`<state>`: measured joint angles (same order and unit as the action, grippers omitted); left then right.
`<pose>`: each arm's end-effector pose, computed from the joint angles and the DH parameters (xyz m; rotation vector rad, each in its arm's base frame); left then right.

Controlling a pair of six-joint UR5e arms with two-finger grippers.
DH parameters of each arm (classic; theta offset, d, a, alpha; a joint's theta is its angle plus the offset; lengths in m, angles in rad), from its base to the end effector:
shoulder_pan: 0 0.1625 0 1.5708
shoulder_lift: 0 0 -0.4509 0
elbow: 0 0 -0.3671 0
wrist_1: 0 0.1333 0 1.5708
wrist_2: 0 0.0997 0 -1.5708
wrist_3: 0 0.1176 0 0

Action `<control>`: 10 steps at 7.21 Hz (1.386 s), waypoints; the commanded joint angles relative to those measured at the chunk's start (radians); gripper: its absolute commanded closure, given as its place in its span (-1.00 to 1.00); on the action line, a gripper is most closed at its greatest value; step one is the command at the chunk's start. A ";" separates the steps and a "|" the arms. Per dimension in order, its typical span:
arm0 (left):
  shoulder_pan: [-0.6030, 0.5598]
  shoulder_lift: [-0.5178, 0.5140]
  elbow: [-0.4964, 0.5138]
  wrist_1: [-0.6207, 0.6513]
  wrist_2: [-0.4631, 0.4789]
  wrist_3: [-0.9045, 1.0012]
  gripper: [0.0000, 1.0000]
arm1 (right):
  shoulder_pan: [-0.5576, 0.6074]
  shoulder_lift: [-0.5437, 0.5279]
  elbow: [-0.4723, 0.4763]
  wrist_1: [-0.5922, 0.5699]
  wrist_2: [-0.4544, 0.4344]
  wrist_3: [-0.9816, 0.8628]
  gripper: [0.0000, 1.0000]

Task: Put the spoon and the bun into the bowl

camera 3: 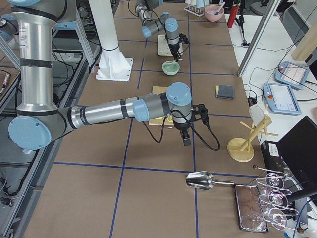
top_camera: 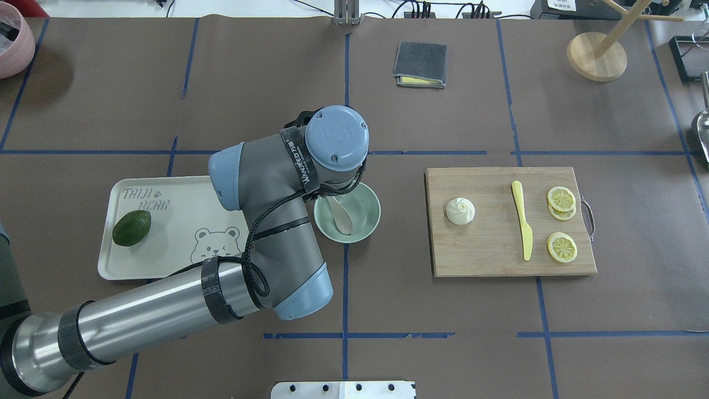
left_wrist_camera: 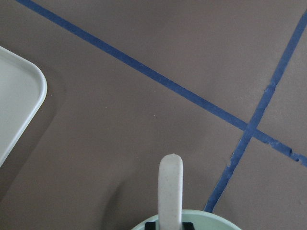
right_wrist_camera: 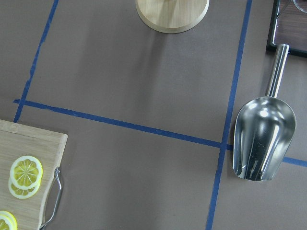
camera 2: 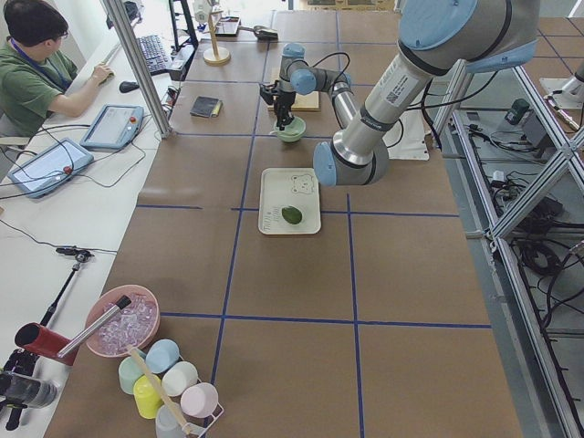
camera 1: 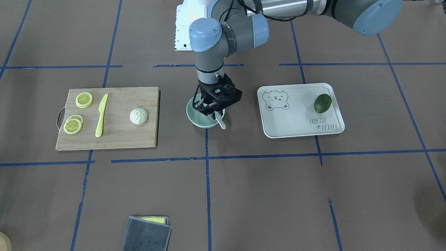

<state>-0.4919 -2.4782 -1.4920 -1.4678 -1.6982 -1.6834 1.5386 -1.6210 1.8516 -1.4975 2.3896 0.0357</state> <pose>0.6099 -0.4611 0.1907 0.0172 0.7437 -0.5306 0.0328 -0.4552 0.5757 0.2589 -0.8216 -0.1211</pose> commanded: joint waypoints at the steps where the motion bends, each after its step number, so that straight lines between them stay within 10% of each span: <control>1: 0.000 0.095 -0.154 -0.002 -0.004 0.158 -1.00 | 0.000 0.001 0.006 0.005 0.005 0.000 -1.00; 3: -0.054 0.275 -0.386 -0.003 -0.014 0.479 -1.00 | -0.006 0.000 0.017 0.067 0.052 -0.017 -1.00; 6: -0.337 0.462 -0.480 -0.063 -0.176 0.982 -1.00 | -0.183 0.085 0.020 0.106 0.042 0.007 -1.00; 10: -0.850 0.836 -0.379 -0.216 -0.600 1.505 -1.00 | -0.450 0.210 0.153 0.096 -0.102 0.517 -1.00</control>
<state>-1.1713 -1.7482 -1.9298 -1.6642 -2.1428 -0.2953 1.1979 -1.4352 1.9363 -1.3956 2.3717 0.3918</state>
